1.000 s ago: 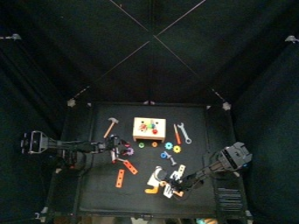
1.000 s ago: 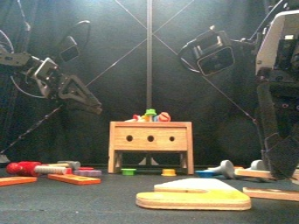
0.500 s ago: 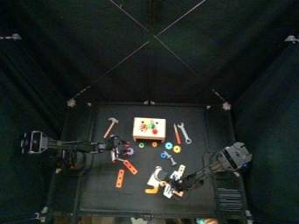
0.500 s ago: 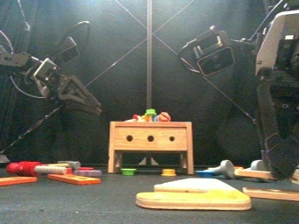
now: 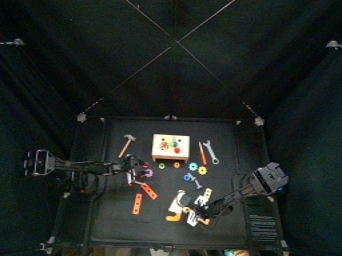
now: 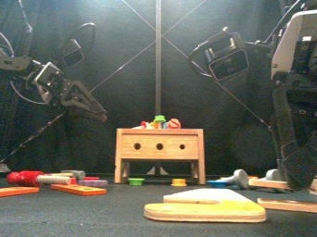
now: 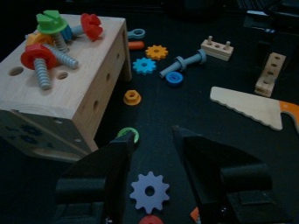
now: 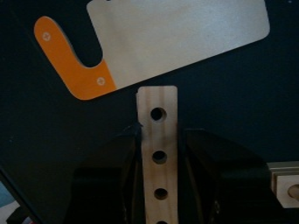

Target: Align 4 hole block with block below

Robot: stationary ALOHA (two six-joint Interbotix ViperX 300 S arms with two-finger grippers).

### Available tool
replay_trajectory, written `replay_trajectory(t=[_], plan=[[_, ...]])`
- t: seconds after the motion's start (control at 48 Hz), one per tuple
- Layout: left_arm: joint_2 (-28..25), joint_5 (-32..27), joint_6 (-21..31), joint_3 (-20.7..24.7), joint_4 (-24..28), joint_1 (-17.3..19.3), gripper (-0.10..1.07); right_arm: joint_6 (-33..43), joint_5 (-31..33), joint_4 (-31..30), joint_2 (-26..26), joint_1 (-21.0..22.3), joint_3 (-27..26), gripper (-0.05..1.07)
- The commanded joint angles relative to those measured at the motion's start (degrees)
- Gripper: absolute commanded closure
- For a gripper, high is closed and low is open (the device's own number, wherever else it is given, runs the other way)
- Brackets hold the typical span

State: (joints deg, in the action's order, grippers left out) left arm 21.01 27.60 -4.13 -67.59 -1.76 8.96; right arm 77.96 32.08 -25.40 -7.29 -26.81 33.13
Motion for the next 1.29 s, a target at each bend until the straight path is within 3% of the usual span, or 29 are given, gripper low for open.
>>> replay_trajectory(t=[0.0, 0.438, 0.812, 1.104, 1.271], plan=[[0.2, 0.3, 0.0, 0.5, -0.1, 0.0, 0.17, -0.1, -0.2, 0.1, 1.1, 0.0, -0.4, 0.33], [0.3, 0.3, 0.0, 0.5, -0.1, 0.2, 0.17, -0.1, -0.3, 0.9, 1.2, 0.0, -0.1, 0.32], [0.2, 0.3, -0.1, 0.5, -0.1, 0.2, 0.17, -0.1, 0.0, 0.6, 1.3, 0.2, -0.1, 0.11], [0.2, 0.3, -0.1, 0.5, -0.1, 0.2, 0.17, -0.1, 1.7, -0.4, 1.8, 0.3, -0.4, 0.11], [0.3, 0.0, -0.1, 0.4, -0.1, -0.2, 0.17, -0.1, 3.9, -4.4, 3.8, 0.3, -1.5, 0.11]])
